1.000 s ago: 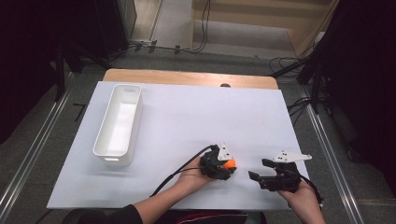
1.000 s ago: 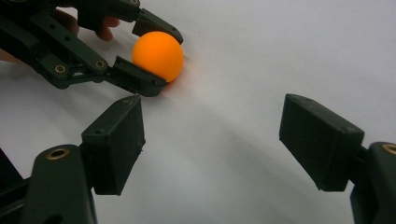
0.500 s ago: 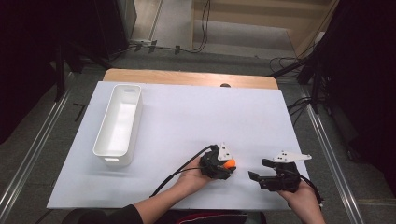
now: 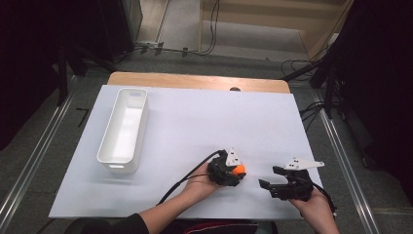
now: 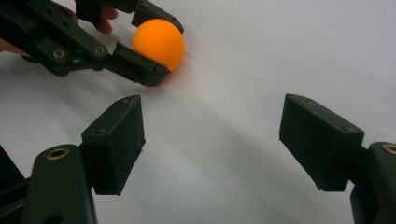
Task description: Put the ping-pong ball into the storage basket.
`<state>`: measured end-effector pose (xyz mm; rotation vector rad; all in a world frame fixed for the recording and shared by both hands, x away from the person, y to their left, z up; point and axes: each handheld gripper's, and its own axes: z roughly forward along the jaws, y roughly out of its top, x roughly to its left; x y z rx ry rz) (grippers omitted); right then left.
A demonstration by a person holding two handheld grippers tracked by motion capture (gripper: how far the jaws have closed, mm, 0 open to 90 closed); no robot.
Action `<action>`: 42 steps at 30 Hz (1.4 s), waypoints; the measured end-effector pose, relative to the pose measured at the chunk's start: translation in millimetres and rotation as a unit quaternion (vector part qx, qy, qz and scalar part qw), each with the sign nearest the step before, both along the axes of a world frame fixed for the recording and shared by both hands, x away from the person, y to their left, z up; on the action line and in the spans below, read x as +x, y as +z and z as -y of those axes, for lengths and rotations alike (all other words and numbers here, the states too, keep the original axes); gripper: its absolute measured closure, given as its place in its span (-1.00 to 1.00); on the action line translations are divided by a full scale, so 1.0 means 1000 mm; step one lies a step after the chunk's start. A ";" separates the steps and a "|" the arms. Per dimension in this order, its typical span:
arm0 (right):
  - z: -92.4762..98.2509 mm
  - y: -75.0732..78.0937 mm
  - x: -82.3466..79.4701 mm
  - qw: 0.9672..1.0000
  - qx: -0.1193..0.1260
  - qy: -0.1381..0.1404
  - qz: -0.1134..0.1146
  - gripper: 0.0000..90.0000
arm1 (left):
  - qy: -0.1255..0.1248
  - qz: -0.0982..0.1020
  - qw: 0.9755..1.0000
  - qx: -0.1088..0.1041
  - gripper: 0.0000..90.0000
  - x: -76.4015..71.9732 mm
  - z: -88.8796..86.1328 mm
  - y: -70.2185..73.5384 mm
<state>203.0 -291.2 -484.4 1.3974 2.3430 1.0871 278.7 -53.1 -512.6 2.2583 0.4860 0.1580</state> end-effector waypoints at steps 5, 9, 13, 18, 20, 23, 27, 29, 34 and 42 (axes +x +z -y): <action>0.000 0.000 0.000 1.000 -0.001 0.002 0.001 -0.54 | 0.008 0.001 1.000 -0.008 0.08 0.003 -0.003 0.006; -0.001 0.000 0.000 1.000 -0.001 0.001 -0.004 -0.54 | 0.008 0.001 1.000 -0.010 0.08 0.005 -0.006 0.013; -0.001 -0.001 0.000 1.000 -0.004 0.002 -0.005 -0.54 | 0.005 -0.004 1.000 -0.015 0.08 0.006 -0.005 0.022; -0.001 -0.001 0.000 1.000 -0.003 0.002 -0.005 -0.54 | -0.008 -0.003 1.000 -0.007 0.08 0.005 -0.006 0.035; -0.001 0.000 0.000 1.000 -0.003 0.001 -0.004 -0.54 | -0.011 -0.005 1.000 -0.010 0.08 0.005 -0.006 0.040; -0.001 -0.001 0.000 1.000 -0.003 0.004 -0.003 -0.54 | -0.016 -0.009 1.000 -0.016 0.08 0.005 -0.006 0.049; -0.001 -0.001 0.001 1.000 -0.004 0.004 -0.003 -0.54 | -0.020 -0.009 1.000 -0.017 0.08 0.003 -0.007 0.061; -0.001 -0.001 0.001 1.000 -0.004 0.004 -0.003 -0.54 | -0.023 -0.008 1.000 -0.019 0.08 0.002 -0.007 0.069; -0.001 -0.001 0.001 1.000 -0.005 0.005 -0.001 -0.54 | -0.025 -0.009 0.999 -0.020 0.08 0.000 -0.010 0.083; -0.001 -0.002 0.001 1.000 -0.004 0.002 -0.004 -0.54 | -0.023 -0.017 0.999 -0.027 0.08 0.001 -0.013 0.092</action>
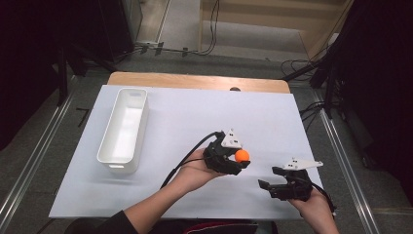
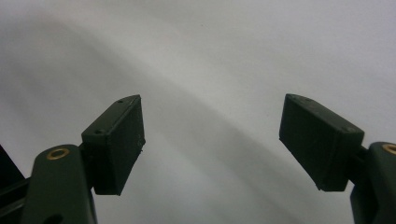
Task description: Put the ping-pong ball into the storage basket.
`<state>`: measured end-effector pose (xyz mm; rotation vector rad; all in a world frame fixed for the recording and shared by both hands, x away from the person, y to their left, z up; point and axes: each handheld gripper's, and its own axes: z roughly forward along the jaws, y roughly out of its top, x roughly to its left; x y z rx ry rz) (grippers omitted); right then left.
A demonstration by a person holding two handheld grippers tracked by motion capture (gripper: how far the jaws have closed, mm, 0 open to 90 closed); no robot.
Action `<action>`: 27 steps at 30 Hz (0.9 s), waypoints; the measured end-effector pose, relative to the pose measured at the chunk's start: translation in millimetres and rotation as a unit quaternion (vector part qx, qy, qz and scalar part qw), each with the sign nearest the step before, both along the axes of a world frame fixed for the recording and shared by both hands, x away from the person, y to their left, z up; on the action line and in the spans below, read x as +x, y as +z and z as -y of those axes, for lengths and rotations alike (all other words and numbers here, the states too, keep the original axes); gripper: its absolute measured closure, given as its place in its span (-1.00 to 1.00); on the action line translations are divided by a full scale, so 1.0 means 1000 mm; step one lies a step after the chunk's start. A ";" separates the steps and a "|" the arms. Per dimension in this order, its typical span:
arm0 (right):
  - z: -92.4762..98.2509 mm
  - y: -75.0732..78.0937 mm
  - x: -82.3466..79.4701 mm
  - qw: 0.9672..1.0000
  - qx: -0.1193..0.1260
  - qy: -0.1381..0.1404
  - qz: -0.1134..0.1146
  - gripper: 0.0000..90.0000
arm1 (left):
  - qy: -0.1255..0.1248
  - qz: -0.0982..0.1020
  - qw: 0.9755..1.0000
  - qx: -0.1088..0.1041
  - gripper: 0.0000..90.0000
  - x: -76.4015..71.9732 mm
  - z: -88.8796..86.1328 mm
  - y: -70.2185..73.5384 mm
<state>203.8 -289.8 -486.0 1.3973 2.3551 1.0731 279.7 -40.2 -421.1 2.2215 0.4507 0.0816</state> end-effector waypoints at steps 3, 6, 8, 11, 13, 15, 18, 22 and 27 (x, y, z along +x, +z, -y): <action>0.000 0.000 0.000 1.000 0.000 0.001 0.000 -0.54 | 0.001 0.000 1.000 0.001 0.08 0.002 -0.001 0.000; 0.001 0.000 0.000 1.000 0.000 0.002 0.002 -0.54 | 0.005 0.000 1.000 0.001 0.08 0.004 -0.004 0.002; 0.001 0.000 0.000 1.000 0.000 0.002 0.003 -0.54 | 0.011 -0.003 1.000 -0.002 0.08 0.006 -0.006 0.002; 0.000 0.000 0.000 1.000 0.002 0.003 0.002 -0.54 | 0.017 -0.007 1.000 -0.002 0.08 0.009 -0.009 0.003; 0.000 0.001 0.001 1.000 0.002 0.003 0.001 -0.54 | 0.018 -0.007 1.000 0.000 0.08 0.010 -0.012 0.005; -0.001 0.001 0.001 1.000 0.000 0.003 0.002 -0.54 | 0.019 -0.008 1.000 0.001 0.08 0.012 -0.014 0.006; -0.002 0.001 0.002 1.000 0.000 0.005 0.000 -0.54 | 0.026 -0.009 1.000 0.001 0.08 0.015 -0.018 0.007; -0.003 0.001 0.003 1.000 0.000 0.007 -0.002 -0.54 | 0.032 -0.012 0.999 -0.002 0.08 0.018 -0.023 0.008; -0.005 0.002 0.004 1.000 -0.001 0.012 0.000 -0.54 | 0.038 -0.015 0.999 0.002 0.08 0.022 -0.029 0.009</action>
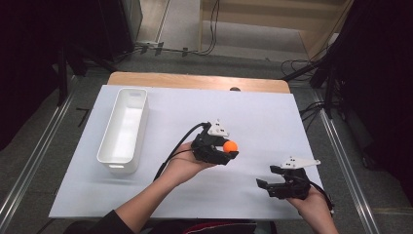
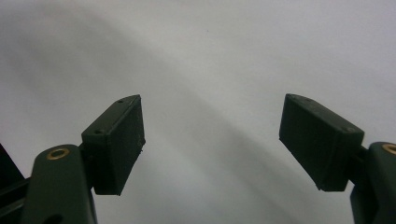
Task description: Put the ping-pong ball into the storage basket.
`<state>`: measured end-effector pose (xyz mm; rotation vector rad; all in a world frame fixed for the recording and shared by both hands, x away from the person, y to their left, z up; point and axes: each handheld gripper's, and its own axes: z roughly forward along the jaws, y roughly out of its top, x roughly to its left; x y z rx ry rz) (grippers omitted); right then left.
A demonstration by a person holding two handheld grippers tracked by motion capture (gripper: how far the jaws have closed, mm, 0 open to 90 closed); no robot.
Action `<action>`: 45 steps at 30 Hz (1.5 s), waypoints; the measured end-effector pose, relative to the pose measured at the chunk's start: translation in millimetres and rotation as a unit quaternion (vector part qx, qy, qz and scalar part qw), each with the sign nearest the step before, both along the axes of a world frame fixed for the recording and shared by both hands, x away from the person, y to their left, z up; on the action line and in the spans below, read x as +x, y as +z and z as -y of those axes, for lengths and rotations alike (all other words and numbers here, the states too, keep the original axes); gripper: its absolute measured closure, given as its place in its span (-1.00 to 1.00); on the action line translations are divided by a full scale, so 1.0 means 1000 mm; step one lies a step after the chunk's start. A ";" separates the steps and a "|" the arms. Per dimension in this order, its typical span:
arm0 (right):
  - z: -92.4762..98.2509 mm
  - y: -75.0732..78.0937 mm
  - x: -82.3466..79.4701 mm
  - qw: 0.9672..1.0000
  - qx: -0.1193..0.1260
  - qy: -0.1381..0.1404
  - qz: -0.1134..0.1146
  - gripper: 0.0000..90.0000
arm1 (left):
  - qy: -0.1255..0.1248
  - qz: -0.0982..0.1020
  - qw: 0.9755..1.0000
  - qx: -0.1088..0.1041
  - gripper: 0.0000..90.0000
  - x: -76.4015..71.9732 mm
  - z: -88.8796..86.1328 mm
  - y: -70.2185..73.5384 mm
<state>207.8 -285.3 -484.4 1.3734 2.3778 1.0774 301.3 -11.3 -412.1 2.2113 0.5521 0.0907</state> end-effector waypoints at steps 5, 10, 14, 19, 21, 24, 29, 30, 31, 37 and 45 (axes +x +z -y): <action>-0.002 0.000 0.002 1.000 0.000 0.004 0.000 -0.54 | 0.007 -0.002 1.000 -0.002 0.08 0.002 -0.004 0.001; -0.003 0.000 0.003 1.000 0.000 0.008 0.001 -0.54 | 0.011 -0.006 1.000 0.002 0.08 0.005 -0.009 0.002; -0.004 0.000 0.005 1.000 0.000 0.012 0.003 -0.54 | 0.015 -0.009 1.000 0.004 0.08 0.007 -0.013 0.002; -0.006 0.000 0.005 1.000 -0.001 0.015 0.002 -0.54 | 0.018 -0.011 1.000 0.006 0.08 0.010 -0.017 0.002; -0.006 0.001 0.006 1.000 0.000 0.014 0.000 -0.54 | 0.020 -0.012 1.000 0.005 0.08 0.011 -0.019 0.002; -0.007 0.000 0.006 1.000 -0.001 0.014 0.002 -0.54 | 0.024 -0.013 1.000 0.006 0.08 0.013 -0.022 0.002; -0.009 0.000 0.008 1.000 -0.002 0.021 0.002 -0.54 | 0.030 -0.014 0.999 0.008 0.08 0.015 -0.026 0.002; -0.009 0.000 0.008 1.000 -0.002 0.021 0.003 -0.54 | 0.030 -0.013 0.999 0.010 0.08 0.015 -0.027 0.002; -0.009 0.000 0.008 1.000 -0.002 0.021 0.003 -0.54 | 0.030 -0.014 0.999 0.011 0.08 0.016 -0.027 0.002; -0.011 0.001 0.009 1.000 -0.002 0.023 0.001 -0.54 | 0.034 -0.018 0.999 0.015 0.08 0.019 -0.033 0.001; -0.013 0.001 0.011 1.000 -0.002 0.031 0.004 -0.54 | 0.045 -0.018 0.999 0.012 0.08 0.023 -0.041 0.003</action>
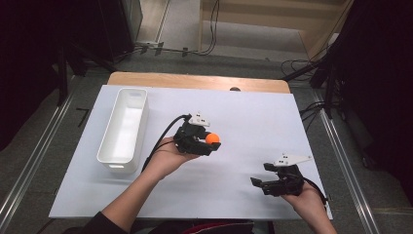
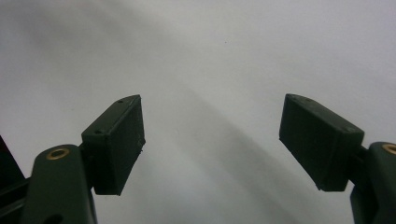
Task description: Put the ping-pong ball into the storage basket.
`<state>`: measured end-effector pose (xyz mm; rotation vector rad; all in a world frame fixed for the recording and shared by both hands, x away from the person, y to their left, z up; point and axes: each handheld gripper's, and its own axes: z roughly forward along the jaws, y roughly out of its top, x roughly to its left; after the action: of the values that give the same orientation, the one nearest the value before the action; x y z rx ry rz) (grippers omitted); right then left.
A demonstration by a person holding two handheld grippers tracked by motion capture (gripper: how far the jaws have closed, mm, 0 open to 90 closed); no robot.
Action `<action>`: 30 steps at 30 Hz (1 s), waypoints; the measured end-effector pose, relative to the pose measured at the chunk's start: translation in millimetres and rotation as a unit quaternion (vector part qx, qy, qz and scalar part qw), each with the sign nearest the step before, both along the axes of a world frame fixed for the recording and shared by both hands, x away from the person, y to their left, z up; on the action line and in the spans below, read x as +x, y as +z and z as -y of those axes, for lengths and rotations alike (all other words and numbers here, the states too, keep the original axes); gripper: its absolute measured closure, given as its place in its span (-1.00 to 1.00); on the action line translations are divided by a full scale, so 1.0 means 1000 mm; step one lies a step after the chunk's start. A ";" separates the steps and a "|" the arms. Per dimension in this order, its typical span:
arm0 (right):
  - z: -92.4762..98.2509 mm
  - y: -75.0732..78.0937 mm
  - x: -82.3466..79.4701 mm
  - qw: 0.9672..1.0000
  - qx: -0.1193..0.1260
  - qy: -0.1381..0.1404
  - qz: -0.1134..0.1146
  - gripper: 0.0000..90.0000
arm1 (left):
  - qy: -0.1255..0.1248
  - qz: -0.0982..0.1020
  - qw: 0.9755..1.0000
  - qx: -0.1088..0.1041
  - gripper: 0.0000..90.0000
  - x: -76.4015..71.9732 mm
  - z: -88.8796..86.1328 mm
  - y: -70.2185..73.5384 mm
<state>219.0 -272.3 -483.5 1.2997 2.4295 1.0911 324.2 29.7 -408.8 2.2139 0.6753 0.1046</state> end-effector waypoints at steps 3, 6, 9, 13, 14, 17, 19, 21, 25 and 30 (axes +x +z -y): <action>0.000 0.000 0.000 1.000 -0.001 0.001 -0.001 -0.54 | 0.005 0.000 1.000 -0.002 0.08 0.002 -0.003 0.001; -0.001 0.000 0.001 1.000 0.000 0.002 0.001 -0.54 | 0.009 0.002 1.000 -0.001 0.08 0.003 -0.008 0.002; -0.002 0.001 0.002 1.000 0.002 0.003 0.001 -0.54 | 0.016 0.001 1.000 -0.004 0.08 0.005 -0.012 0.004; -0.002 0.001 0.003 1.000 0.004 0.005 0.002 -0.54 | 0.021 -0.002 1.000 0.001 0.08 0.007 -0.016 0.004; -0.003 0.001 0.003 1.000 0.004 0.005 0.001 -0.54 | 0.021 -0.002 1.000 0.001 0.08 0.007 -0.016 0.004; -0.003 0.002 0.003 1.000 0.003 0.008 0.001 -0.54 | 0.024 -0.004 1.000 0.003 0.08 0.008 -0.018 0.004; -0.003 0.001 0.003 1.000 0.004 0.005 0.000 -0.54 | 0.027 -0.004 1.000 0.002 0.08 0.009 -0.020 0.005; -0.004 0.001 0.004 1.000 0.003 0.007 0.001 -0.54 | 0.028 -0.005 1.000 0.001 0.08 0.010 -0.021 0.005; -0.005 0.001 0.005 1.000 0.002 0.008 0.001 -0.54 | 0.036 -0.007 0.999 -0.001 0.08 0.011 -0.026 0.006; -0.006 0.001 0.006 1.000 0.001 0.012 0.000 -0.54 | 0.042 -0.006 0.999 -0.002 0.08 0.013 -0.031 0.007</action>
<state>225.0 -265.9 -482.6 1.2758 2.4507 1.0998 337.0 60.8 -402.0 2.1847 0.7734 0.1328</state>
